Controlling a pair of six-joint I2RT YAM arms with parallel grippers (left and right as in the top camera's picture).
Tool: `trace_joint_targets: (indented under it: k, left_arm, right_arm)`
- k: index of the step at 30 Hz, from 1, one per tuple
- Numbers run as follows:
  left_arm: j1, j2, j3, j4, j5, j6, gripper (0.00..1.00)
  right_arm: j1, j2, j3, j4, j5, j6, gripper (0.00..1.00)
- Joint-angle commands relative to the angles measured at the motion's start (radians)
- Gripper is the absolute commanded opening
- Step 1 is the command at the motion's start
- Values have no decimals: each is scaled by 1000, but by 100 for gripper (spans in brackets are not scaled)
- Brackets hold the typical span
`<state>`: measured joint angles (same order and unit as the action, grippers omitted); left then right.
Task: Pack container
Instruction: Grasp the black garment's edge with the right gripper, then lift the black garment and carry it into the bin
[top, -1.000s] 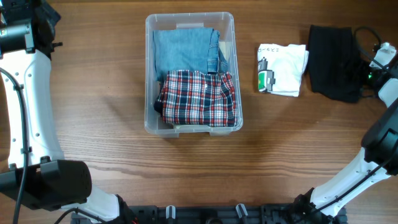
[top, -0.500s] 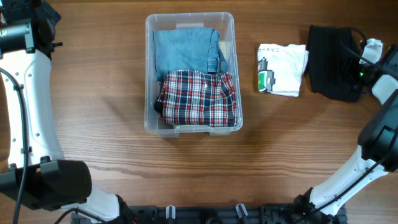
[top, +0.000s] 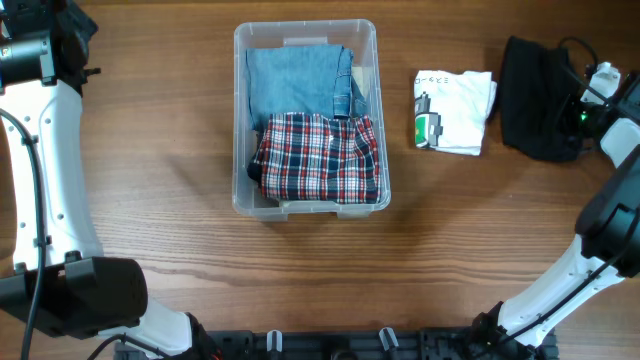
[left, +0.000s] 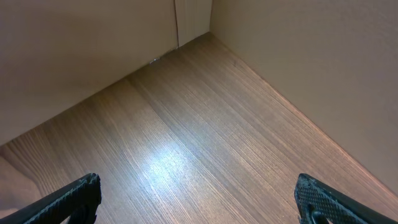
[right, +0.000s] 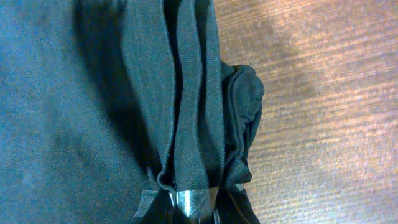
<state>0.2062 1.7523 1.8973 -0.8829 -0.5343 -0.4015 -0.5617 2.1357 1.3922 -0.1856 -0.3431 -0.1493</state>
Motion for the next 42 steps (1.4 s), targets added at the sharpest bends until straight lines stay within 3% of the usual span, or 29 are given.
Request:
trace_joint_targets:
  k: [1,12,20,26,30,36,42]
  left_arm:
    - [5,5,-1,3,-17,12,100]
    - [5,5,-1,2,-17,12,100]
    - [5,5,-1,2,-17,12,100]
    - [5,5,-1,2,-17,12,100]
    - [5,5,-1,2,-17,12,100]
    - [5,5,-1,2,-17,12,100]
    - [5,5,-1,2,-17,12,100]
  right_arm:
    - [0,-102,-18,-29,40,89,4]
    - [28,-506,-18,-96,26,211,4]
    - [209,-701,-18,-196,-159,413,4]
    - [471,-715,-18,-128,-158,572,4]
    - [687,-694,-18,8,-58,646,4]
    - [954,-614,-18,146,182,641,4]
    - [1052,-484,-18,198,291,595,4]
